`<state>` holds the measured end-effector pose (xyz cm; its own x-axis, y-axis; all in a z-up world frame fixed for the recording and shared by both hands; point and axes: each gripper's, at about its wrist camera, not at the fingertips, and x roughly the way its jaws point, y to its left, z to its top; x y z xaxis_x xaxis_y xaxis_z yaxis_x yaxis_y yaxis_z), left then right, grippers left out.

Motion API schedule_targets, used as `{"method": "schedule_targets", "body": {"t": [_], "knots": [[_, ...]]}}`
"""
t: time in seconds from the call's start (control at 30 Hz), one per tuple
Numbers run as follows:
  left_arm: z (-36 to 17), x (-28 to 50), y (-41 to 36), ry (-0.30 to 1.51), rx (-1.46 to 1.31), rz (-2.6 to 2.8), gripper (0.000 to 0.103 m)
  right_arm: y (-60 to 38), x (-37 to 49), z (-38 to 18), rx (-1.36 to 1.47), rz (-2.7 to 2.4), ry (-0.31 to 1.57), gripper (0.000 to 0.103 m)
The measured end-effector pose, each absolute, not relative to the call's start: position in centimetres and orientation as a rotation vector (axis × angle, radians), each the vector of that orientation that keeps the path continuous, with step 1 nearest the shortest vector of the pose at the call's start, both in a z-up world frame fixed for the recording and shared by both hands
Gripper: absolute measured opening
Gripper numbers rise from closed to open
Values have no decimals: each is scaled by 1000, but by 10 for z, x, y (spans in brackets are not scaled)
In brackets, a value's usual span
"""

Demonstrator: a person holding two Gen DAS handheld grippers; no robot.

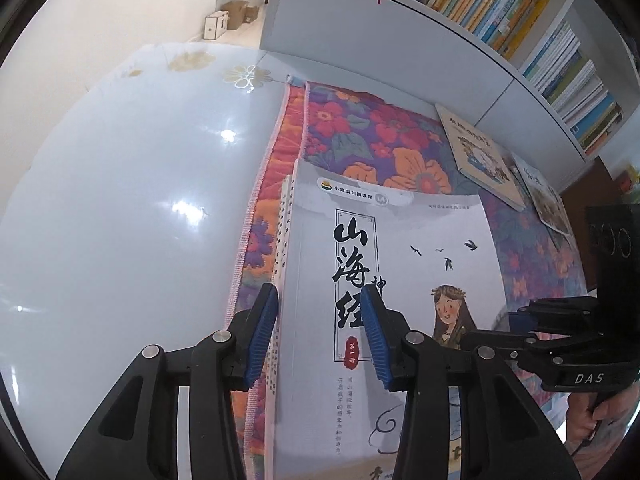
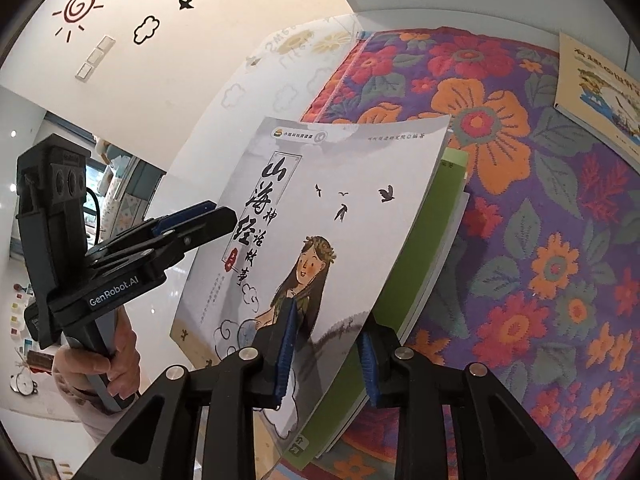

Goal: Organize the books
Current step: 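Lower the white book onto the green book with both tools, then open both tools and pull them away from the stack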

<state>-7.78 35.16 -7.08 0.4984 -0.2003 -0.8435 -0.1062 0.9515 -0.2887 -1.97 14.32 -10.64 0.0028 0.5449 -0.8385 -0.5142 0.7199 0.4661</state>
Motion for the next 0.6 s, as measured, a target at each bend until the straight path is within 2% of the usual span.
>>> {"method": "schedule_targets", "body": {"t": [0.33, 0.6], "knots": [[-42, -95, 340, 967, -237, 47, 41, 149, -20, -106, 6, 791, 1361, 34], [-17, -114, 319, 901, -201, 89, 41, 120, -25, -100, 32, 758, 1346, 35]]}}
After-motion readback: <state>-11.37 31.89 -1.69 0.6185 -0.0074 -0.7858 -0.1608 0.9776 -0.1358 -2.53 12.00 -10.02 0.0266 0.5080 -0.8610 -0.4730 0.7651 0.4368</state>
